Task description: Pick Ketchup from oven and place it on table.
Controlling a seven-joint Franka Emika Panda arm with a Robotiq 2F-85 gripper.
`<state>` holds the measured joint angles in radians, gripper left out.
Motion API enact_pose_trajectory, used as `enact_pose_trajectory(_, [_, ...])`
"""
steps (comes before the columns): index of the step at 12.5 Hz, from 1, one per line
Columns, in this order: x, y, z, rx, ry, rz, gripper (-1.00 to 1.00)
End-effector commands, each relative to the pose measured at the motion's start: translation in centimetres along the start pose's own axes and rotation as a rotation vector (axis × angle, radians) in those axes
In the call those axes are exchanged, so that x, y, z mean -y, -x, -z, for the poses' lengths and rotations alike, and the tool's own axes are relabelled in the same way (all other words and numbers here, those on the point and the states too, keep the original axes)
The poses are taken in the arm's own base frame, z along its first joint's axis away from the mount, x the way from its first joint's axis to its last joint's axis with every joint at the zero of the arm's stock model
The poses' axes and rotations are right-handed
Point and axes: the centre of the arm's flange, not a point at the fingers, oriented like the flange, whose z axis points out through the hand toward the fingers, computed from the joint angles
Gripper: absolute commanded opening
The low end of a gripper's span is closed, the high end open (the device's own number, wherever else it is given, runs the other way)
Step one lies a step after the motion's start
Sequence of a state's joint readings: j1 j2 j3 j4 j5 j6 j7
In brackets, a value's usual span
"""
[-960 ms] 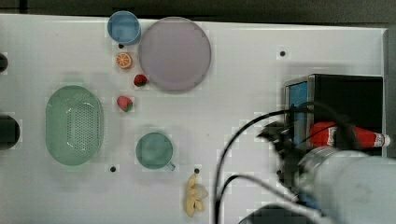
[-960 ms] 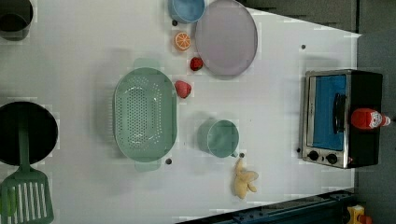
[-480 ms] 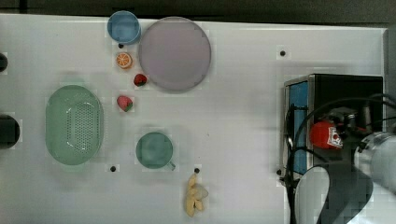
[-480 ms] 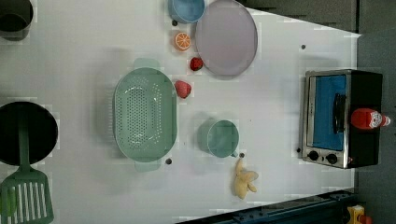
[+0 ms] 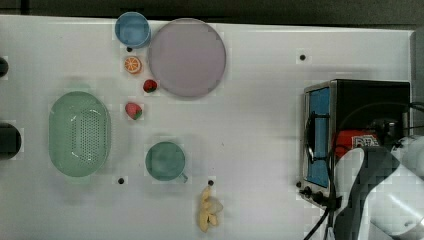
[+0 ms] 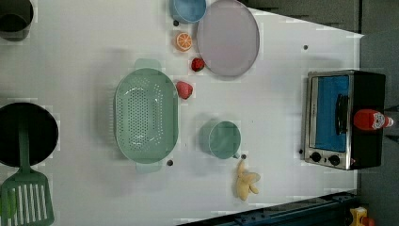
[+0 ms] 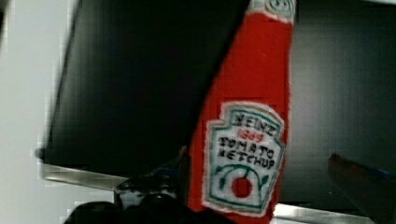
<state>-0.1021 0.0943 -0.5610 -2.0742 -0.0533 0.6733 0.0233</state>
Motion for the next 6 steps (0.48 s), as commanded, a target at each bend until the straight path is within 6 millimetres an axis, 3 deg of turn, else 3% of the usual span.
enact_pose_trajectory(1, [0.1, -1.3, 0.2, 0.006, -0.057, -0.045, 1.00])
enact_pose_trajectory(3, [0.0, -1.4, -1.4, 0.030, -0.050, -0.076, 1.00])
enact_pose_trajectory(5, [0.4, -1.7, -1.3, 0.004, -0.069, -0.075, 0.98])
enact_pose_trajectory(6, [0.2, -1.9, -1.5, 0.005, -0.065, -0.080, 0.78])
